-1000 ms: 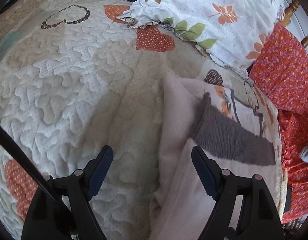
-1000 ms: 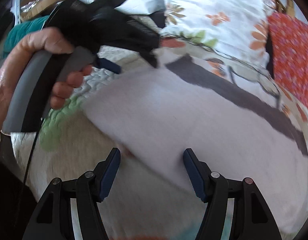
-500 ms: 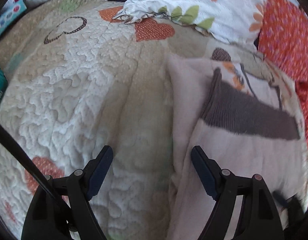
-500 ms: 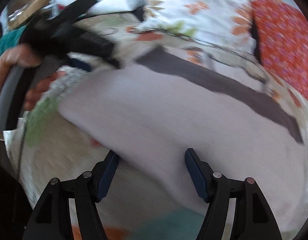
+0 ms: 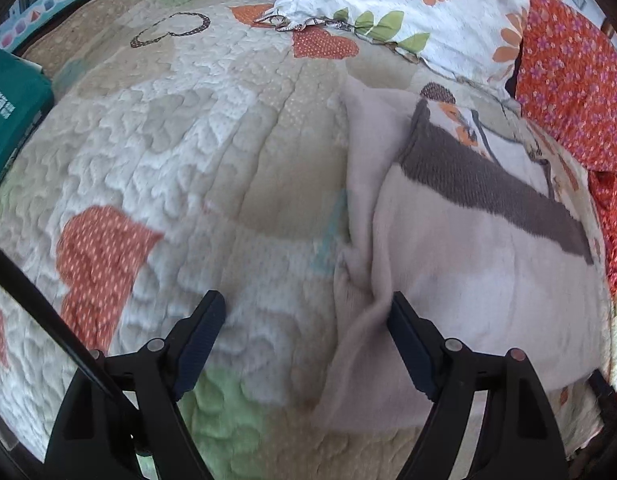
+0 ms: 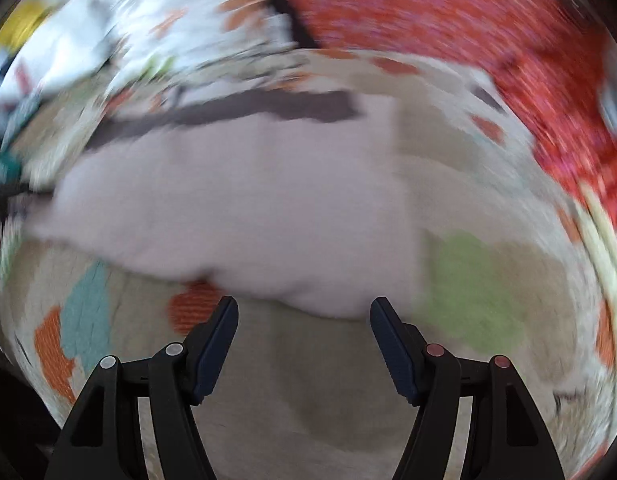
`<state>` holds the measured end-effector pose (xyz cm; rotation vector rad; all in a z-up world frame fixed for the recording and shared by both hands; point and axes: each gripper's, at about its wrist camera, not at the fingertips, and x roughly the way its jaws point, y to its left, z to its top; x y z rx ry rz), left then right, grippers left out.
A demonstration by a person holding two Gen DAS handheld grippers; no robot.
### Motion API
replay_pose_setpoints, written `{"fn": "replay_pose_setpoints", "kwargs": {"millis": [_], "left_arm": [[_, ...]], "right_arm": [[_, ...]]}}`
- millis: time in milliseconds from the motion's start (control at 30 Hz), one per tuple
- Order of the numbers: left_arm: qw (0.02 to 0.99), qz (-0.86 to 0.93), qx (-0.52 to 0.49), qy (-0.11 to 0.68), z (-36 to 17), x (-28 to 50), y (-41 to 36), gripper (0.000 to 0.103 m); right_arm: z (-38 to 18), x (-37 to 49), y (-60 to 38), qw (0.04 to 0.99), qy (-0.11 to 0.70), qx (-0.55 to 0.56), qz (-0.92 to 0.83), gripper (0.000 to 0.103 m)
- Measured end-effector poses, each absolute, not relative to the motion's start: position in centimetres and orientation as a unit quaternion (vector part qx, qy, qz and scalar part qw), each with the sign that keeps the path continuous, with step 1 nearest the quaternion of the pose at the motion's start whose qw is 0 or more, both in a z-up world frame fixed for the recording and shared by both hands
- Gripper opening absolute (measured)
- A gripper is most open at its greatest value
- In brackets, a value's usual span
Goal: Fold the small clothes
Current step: 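Grasp the sweater's side edge with the right gripper while the left gripper grasps beside it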
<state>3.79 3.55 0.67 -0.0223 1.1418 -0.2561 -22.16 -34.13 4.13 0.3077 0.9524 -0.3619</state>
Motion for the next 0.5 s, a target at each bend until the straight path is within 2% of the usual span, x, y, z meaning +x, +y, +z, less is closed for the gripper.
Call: {"fn": "replay_pose_setpoints", "kwargs": {"millis": [200,267,300,367,500], "left_arm": [[0.83,-0.094,0.005,0.549,1.0,2.7,3.8,0.079],[0.832,-0.063,-0.037,0.551,1.5,2.7,5.4,0.068],[0.832,-0.05,-0.056,0.55,1.8,2.7,6.3,0.065],[0.838,-0.034,-0.071,0.541,2.1,3.0,7.5,0.052],[0.839,-0.043,-0.122,0.529,2.6,3.6,9.4,0.052]], "right_arm": [[4.7,-23.4,-39.8,0.845,0.416,0.285,-0.176,0.074],[4.2,-23.0,-40.8,0.836,0.415,0.315,-0.171,0.074],[4.1,-22.8,-40.9,0.834,0.413,0.324,-0.17,0.074],[4.1,-22.3,-40.5,0.833,0.411,0.333,-0.161,0.074],[4.0,-21.0,-39.3,0.833,0.423,0.319,-0.159,0.074]]}}
